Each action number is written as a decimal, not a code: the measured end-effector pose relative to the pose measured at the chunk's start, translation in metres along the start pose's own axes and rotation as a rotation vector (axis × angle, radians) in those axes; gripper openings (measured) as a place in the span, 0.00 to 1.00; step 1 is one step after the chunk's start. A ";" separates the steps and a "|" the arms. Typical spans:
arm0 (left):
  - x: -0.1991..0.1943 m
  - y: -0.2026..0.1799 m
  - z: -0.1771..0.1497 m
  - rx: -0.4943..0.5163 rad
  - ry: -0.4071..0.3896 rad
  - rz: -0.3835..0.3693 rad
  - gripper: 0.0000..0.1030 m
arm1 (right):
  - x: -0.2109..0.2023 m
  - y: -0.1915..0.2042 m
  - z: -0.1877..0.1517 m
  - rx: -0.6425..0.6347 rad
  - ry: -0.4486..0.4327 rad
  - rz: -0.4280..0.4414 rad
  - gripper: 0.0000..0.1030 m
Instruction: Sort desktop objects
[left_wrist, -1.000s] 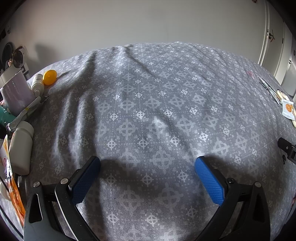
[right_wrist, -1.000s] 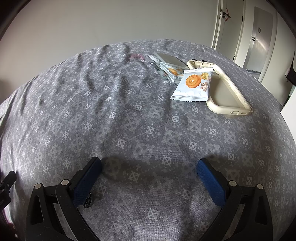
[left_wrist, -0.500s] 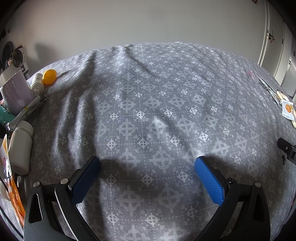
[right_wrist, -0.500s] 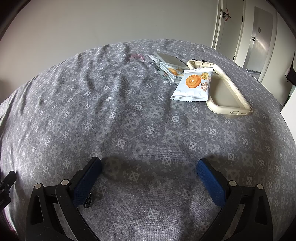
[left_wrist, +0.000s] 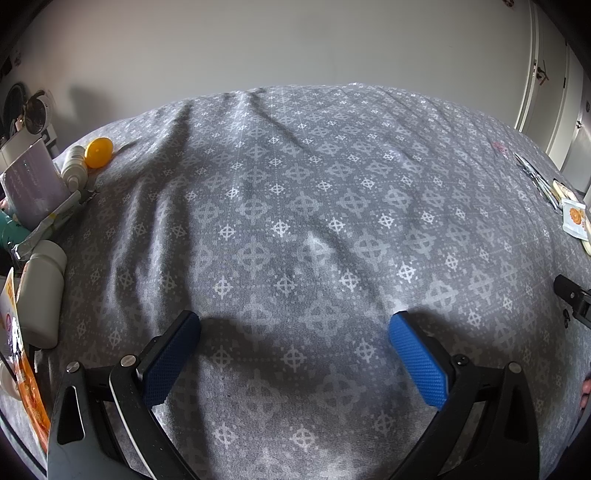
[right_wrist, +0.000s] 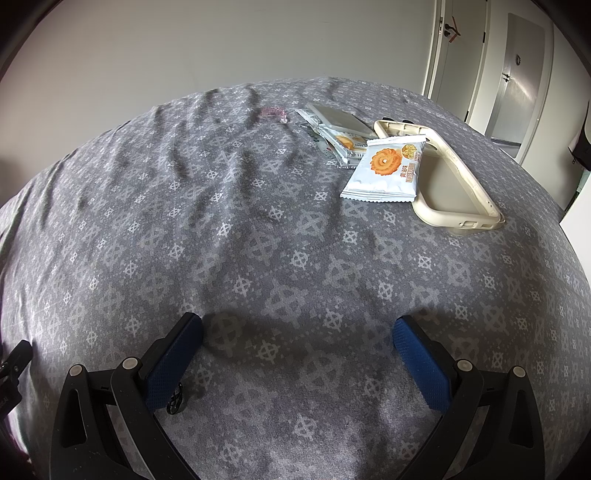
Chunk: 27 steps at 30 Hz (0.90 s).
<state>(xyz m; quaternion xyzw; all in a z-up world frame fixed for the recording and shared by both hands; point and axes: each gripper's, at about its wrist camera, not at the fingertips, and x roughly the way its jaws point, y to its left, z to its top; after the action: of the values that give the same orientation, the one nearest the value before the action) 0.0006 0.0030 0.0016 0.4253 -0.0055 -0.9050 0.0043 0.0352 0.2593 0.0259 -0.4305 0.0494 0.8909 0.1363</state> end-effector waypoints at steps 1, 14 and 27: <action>0.000 0.000 0.000 0.000 0.000 0.000 1.00 | 0.000 0.000 0.000 0.000 0.000 0.000 1.00; 0.001 0.000 -0.001 -0.003 0.003 -0.005 1.00 | 0.000 0.001 0.000 -0.001 0.002 -0.002 1.00; 0.002 -0.002 0.000 -0.001 0.004 -0.003 1.00 | 0.002 0.000 0.002 -0.001 0.001 -0.002 1.00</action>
<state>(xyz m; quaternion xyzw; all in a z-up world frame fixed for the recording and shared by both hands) -0.0003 0.0048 0.0002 0.4270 -0.0042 -0.9042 0.0034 0.0327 0.2597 0.0257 -0.4312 0.0487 0.8905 0.1370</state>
